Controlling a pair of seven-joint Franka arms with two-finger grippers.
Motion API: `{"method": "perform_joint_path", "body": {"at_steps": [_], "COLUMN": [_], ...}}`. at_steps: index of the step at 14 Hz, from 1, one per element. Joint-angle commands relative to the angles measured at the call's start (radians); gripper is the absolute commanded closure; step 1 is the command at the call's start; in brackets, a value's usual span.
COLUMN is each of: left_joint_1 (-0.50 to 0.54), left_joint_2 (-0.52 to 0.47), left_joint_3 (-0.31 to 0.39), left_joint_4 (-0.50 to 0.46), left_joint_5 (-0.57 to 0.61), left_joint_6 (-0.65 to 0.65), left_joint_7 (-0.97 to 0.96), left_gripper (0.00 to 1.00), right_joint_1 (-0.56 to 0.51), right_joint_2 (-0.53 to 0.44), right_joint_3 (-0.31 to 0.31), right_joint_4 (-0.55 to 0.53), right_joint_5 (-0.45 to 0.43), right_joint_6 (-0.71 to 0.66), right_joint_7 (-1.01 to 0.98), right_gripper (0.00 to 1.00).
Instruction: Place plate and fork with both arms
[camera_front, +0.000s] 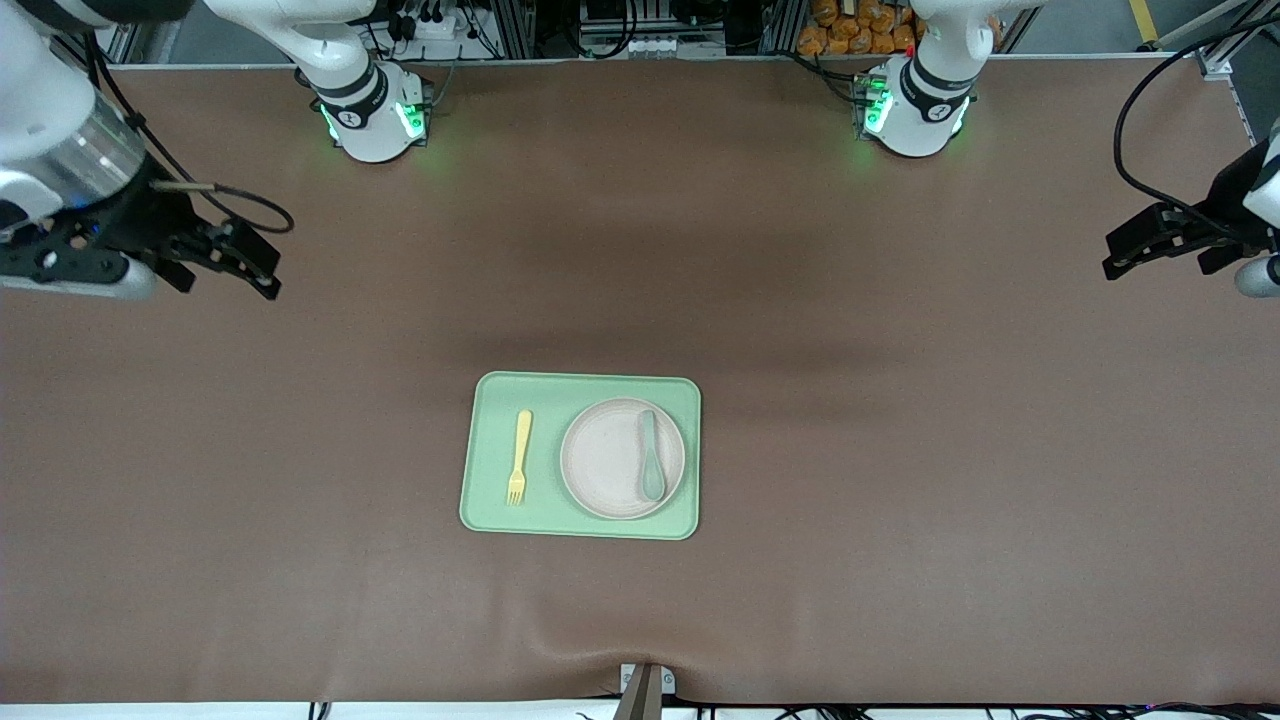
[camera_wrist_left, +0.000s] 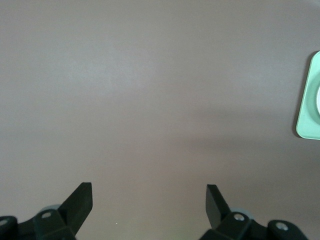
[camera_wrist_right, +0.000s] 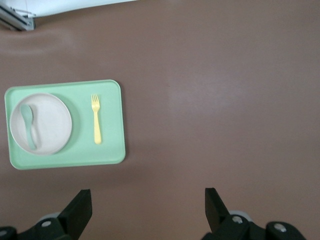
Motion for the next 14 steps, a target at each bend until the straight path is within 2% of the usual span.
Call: {"method": "perform_joint_path", "body": {"at_steps": [1,4,7,14], "left_joint_1": [0.005,0.009,0.017,0.014], "left_joint_2": [-0.022,-0.025,-0.025,-0.016], "left_joint_3": [-0.016,-0.014,-0.008,-0.006], "left_joint_4": [-0.026,-0.023,-0.017,0.004], "left_joint_5": [-0.017,-0.019,-0.020,-0.003], "left_joint_6": [0.008,0.000,-0.009,-0.009], "left_joint_7": [-0.037,-0.041,-0.064,-0.068], "left_gripper": [0.00,0.00,0.00,0.00], "right_joint_1": [-0.027,-0.029,-0.029,-0.024], "right_joint_2": [-0.035,0.045,0.074,0.073], "right_joint_3": [-0.028,-0.050,-0.069,-0.070], "right_joint_4": [-0.046,0.066,0.101,0.106], "right_joint_5": [0.019,0.019,0.023,0.022], "right_joint_6": [0.024,0.009,-0.003,-0.022], "right_joint_7": [-0.077,-0.083,-0.084,-0.089], "right_gripper": [0.00,0.00,0.00,0.00]}}
